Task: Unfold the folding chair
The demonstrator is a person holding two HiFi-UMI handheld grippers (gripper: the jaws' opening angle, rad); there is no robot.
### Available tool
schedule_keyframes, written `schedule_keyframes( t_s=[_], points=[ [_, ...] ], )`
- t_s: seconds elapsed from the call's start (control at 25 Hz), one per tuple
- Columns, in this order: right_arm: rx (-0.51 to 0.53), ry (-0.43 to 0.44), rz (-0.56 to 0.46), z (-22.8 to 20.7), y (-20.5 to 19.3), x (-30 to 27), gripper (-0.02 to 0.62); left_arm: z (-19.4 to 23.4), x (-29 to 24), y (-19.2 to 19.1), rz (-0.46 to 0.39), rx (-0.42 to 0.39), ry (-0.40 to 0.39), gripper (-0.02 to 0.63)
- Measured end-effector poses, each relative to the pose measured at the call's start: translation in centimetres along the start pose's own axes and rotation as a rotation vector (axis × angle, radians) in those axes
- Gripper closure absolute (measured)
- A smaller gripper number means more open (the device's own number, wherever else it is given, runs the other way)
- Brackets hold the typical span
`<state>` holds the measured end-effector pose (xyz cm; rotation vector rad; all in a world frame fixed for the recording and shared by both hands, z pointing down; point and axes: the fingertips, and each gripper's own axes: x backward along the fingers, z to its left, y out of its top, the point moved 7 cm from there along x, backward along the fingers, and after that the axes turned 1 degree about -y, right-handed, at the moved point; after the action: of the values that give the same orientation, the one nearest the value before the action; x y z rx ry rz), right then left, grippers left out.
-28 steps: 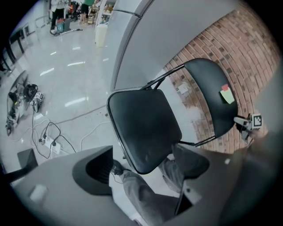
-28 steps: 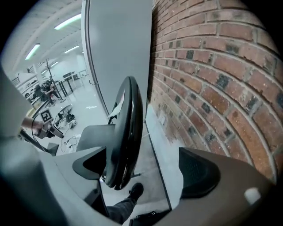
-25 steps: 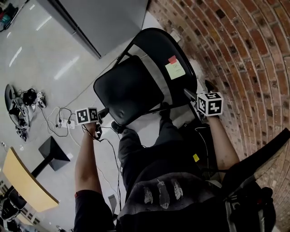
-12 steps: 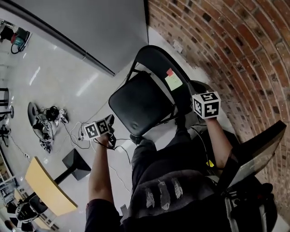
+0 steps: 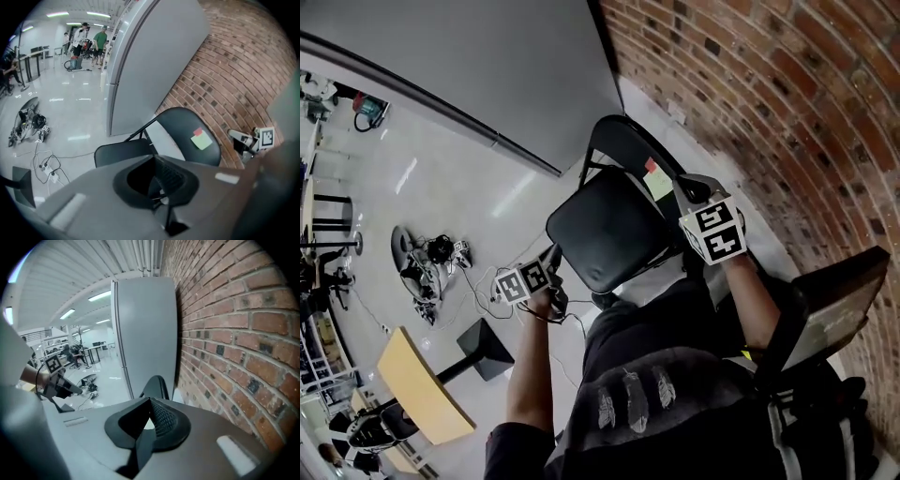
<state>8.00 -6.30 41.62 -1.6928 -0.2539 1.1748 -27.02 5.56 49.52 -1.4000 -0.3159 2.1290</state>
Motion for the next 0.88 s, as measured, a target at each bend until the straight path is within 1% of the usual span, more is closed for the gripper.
schedule_keyframes(
  t_s=[0.12,0.2,0.36,0.44,0.52,0.64,0.76,0.8,0.88],
  points=[
    [0.051,0.123,-0.019,1.5,1.5,-0.1,0.592,-2.8,1.0,0.7,-0.070,-0.008,-0.010,0.604],
    [0.101,0.194,-0.024,2.2,2.1,-0.1,0.592,-4.6,1.7,0.9,-0.123,0.013,-0.023,0.604],
    [0.201,0.339,0.002,3.9,1.8,0.6,0.592,-7.2,3.1,-0.6,-0.229,0.136,-0.054,0.604],
    [0.244,0.395,0.020,4.4,1.6,0.9,0.592,-8.1,3.3,-1.6,-0.269,0.191,-0.074,0.604],
    [0.279,0.424,0.043,4.8,1.3,1.1,0.592,-8.8,3.4,-2.3,-0.288,0.223,-0.094,0.604],
    [0.310,0.433,0.075,5.8,1.2,1.5,0.592,-9.2,4.4,-3.1,-0.308,0.246,-0.137,0.604],
    [0.343,0.425,0.079,7.7,2.0,1.7,0.592,-8.5,5.9,-2.3,-0.367,0.273,-0.198,0.604],
    [0.350,0.425,0.079,8.6,2.3,1.8,0.592,-8.3,6.5,-1.8,-0.382,0.273,-0.216,0.604],
    [0.360,0.437,0.089,10.5,2.5,2.0,0.592,-7.9,7.9,-1.3,-0.409,0.246,-0.238,0.604]
  ],
)
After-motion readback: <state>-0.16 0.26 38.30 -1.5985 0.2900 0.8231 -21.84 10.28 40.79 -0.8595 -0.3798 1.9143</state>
